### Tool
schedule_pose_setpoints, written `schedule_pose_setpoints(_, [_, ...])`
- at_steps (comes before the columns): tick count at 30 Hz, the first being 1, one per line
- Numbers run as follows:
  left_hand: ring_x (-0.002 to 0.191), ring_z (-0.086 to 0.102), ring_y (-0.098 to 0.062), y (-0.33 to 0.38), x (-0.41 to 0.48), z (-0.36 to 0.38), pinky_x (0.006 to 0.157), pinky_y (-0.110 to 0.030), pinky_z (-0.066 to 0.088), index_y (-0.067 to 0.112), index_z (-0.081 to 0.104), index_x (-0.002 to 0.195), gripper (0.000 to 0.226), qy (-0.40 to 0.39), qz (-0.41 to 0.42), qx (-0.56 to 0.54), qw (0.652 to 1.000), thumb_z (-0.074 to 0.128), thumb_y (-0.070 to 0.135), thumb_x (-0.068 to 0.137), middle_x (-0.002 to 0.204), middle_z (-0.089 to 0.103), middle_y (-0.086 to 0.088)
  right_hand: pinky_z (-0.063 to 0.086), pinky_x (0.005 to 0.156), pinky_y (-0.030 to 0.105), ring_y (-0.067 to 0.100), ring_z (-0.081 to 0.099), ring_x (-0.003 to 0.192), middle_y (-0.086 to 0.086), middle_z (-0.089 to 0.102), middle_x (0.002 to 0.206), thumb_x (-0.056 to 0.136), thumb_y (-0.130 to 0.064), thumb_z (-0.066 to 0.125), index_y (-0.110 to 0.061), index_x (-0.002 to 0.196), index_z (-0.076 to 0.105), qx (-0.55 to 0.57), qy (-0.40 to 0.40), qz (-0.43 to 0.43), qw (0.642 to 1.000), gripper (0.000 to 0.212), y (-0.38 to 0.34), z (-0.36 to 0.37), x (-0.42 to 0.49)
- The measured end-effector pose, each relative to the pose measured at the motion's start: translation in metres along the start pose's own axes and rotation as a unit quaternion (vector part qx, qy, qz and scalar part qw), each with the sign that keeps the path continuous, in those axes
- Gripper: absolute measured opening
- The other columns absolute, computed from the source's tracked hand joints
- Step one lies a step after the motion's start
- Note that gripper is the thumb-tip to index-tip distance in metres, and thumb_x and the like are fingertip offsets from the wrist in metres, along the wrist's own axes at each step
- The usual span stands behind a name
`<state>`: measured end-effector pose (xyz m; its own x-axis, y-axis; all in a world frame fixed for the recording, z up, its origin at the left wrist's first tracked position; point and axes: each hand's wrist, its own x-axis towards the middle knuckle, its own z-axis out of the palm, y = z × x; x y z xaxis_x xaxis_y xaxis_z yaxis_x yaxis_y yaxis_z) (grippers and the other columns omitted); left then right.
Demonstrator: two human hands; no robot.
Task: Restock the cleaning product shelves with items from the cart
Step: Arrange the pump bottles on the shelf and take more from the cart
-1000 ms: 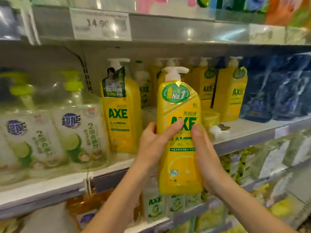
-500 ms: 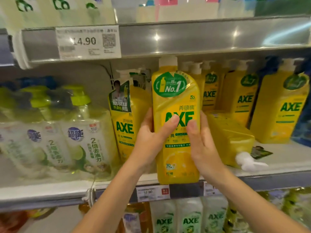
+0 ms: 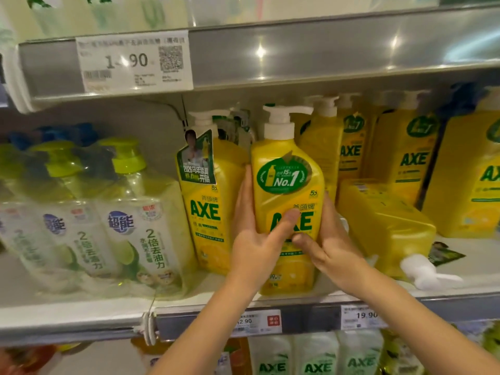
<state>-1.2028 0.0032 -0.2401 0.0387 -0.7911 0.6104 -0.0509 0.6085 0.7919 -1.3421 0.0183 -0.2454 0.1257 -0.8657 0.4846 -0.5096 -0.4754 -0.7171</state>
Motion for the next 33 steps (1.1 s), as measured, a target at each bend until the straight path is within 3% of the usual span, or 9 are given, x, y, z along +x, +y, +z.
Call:
schedule_pose_setpoints(4, [0.134,0.045,-0.015,-0.004,-0.007,0.002,0.102,-0.049,0.047,0.03,0.023,0.15,0.083,0.036,0.045,0.008,0.998,0.06,0.062,0.083,0.147,0.044,0.004,0.009,0.121,0.048,0.008,-0.01,0.145,-0.041,0.001,0.143,0.055,-0.069,0.073,-0.05,0.139,-0.019,-0.115,-0.088,0.071,0.987,0.126,-0.012,-0.008,0.0])
schedule_pose_setpoints(8, [0.138,0.038,-0.012,-0.005,-0.007,0.005,0.107,-0.036,0.043,0.025,0.018,0.149,0.073,0.062,0.121,0.072,0.988,0.05,0.057,0.091,0.152,0.035,0.004,0.011,0.121,0.046,0.014,-0.014,0.147,-0.042,-0.003,0.14,0.059,-0.064,0.073,-0.048,0.14,-0.025,-0.135,-0.093,0.105,0.981,0.127,-0.023,-0.013,0.001])
schedule_pose_setpoints(12, [0.142,0.024,0.001,-0.008,-0.005,0.007,0.11,-0.012,0.028,0.011,0.019,0.147,0.066,0.083,0.21,0.115,0.967,0.046,0.044,0.096,0.154,0.023,0.022,-0.001,0.118,0.031,-0.002,-0.022,0.136,-0.038,-0.006,0.137,0.068,-0.067,0.066,-0.045,0.142,-0.024,-0.167,-0.089,0.085,0.978,0.119,-0.024,-0.013,-0.012])
schedule_pose_setpoints(15, [0.146,0.02,-0.01,-0.006,-0.005,0.004,0.116,-0.026,0.026,0.01,0.024,0.146,0.058,0.087,0.28,0.131,0.947,0.049,0.032,0.098,0.157,0.017,0.021,0.014,0.115,0.024,-0.006,0.002,0.137,-0.034,0.002,0.142,0.063,-0.078,0.052,-0.059,0.139,-0.002,-0.177,-0.043,0.075,0.98,0.096,-0.019,-0.034,-0.032])
schedule_pose_setpoints(18, [0.147,0.021,-0.018,0.002,-0.017,0.011,0.118,-0.037,0.023,0.02,0.028,0.146,0.054,0.063,0.428,0.191,0.881,0.05,0.017,0.097,0.159,0.019,0.008,0.028,0.099,0.022,0.015,0.031,0.127,-0.01,0.03,0.13,0.065,-0.068,0.052,-0.035,0.135,0.041,-0.239,0.11,0.064,0.963,0.078,-0.003,-0.06,-0.057])
schedule_pose_setpoints(21, [0.143,0.032,-0.02,0.011,-0.033,0.033,0.116,-0.041,0.027,0.018,0.043,0.133,0.041,-0.028,0.478,0.206,0.853,0.051,0.011,0.093,0.153,0.035,0.004,0.03,0.087,0.024,0.028,0.044,0.109,0.007,0.046,0.114,0.078,-0.049,0.072,-0.015,0.118,0.057,-0.302,0.212,0.03,0.929,0.055,0.019,-0.078,-0.075])
schedule_pose_setpoints(27, [0.111,0.059,-0.016,0.018,-0.029,0.092,0.108,-0.037,0.04,0.019,0.06,0.118,0.035,-0.255,0.341,0.343,0.837,0.05,0.027,0.086,0.118,0.065,0.004,0.047,0.064,0.044,0.034,0.057,0.079,0.004,0.056,0.087,0.072,-0.043,0.071,-0.022,0.107,0.042,-0.299,0.174,0.111,0.932,0.05,0.04,-0.089,-0.093])
schedule_pose_setpoints(31, [0.143,0.018,-0.015,0.021,-0.017,0.112,0.118,-0.034,0.01,0.026,0.018,0.151,0.071,-0.404,0.129,0.431,0.797,0.048,0.03,0.088,0.159,0.015,0.007,0.027,0.044,0.027,0.029,0.061,0.066,-0.004,0.055,0.07,0.067,-0.042,0.077,-0.028,0.106,0.033,-0.335,0.129,0.142,0.923,0.06,0.035,-0.09,-0.094])
schedule_pose_setpoints(33, [0.146,0.008,-0.014,0.017,-0.018,0.116,0.118,-0.035,0.009,0.029,0.005,0.153,0.079,-0.422,0.108,0.443,0.783,0.051,0.031,0.089,0.161,-0.003,0.011,0.019,0.041,0.021,0.028,0.06,0.06,-0.007,0.052,0.065,0.063,-0.037,0.08,-0.031,0.104,0.031,-0.366,0.121,0.139,0.912,0.064,0.035,-0.088,-0.095])
